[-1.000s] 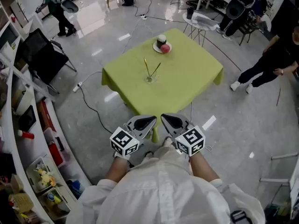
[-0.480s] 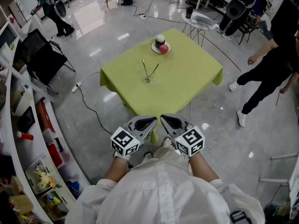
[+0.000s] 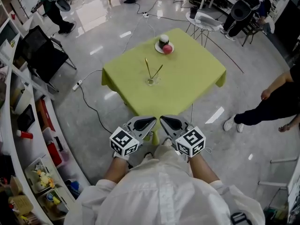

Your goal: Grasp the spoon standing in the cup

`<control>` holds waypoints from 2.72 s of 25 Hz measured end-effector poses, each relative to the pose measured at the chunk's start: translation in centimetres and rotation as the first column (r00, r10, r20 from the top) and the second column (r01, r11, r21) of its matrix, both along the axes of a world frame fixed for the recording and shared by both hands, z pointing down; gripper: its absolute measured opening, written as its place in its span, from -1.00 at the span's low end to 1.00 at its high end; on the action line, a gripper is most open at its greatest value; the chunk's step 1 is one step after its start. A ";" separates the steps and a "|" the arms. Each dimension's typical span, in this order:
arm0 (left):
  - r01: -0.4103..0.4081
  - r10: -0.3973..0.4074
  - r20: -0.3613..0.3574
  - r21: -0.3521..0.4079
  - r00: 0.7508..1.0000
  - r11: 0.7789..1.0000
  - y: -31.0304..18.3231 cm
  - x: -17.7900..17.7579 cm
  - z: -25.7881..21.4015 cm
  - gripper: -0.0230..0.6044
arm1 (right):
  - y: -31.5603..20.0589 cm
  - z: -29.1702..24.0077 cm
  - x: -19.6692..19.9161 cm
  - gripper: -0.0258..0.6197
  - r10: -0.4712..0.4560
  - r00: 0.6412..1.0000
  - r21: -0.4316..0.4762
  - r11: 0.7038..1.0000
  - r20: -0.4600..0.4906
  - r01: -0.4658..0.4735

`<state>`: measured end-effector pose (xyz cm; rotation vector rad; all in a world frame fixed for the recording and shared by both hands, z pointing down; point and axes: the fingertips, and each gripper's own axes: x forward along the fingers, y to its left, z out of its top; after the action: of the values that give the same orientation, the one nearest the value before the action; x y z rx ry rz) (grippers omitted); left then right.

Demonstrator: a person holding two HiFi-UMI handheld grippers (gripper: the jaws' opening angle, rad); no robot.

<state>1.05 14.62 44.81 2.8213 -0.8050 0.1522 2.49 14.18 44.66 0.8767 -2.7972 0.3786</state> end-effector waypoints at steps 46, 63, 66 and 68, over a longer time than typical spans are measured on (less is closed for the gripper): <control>-0.069 0.074 0.037 -0.111 0.997 0.991 -16.2 0.2 2.6 -0.91 | -18.2 2.6 0.7 -0.90 0.137 0.990 -0.107 0.984 -0.029 -0.140; -0.191 0.200 0.034 -0.169 0.979 0.967 -17.4 -0.8 4.4 -0.91 | -20.6 5.7 0.8 -0.74 0.252 0.966 -0.210 0.943 -0.064 -0.260; -0.195 0.203 0.026 -0.180 0.979 0.964 -17.3 -0.6 4.7 -0.91 | -20.8 6.7 1.3 -0.74 0.260 0.962 -0.239 0.932 -0.086 -0.273; -0.197 0.204 0.022 -0.184 0.979 0.963 -17.4 -0.4 4.8 -0.91 | -21.1 7.2 1.5 -0.72 0.259 0.961 -0.253 0.927 -0.097 -0.276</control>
<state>0.61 -2.76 49.62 2.7274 -0.4833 0.2991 4.00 -6.91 51.81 1.1827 -2.4941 0.7335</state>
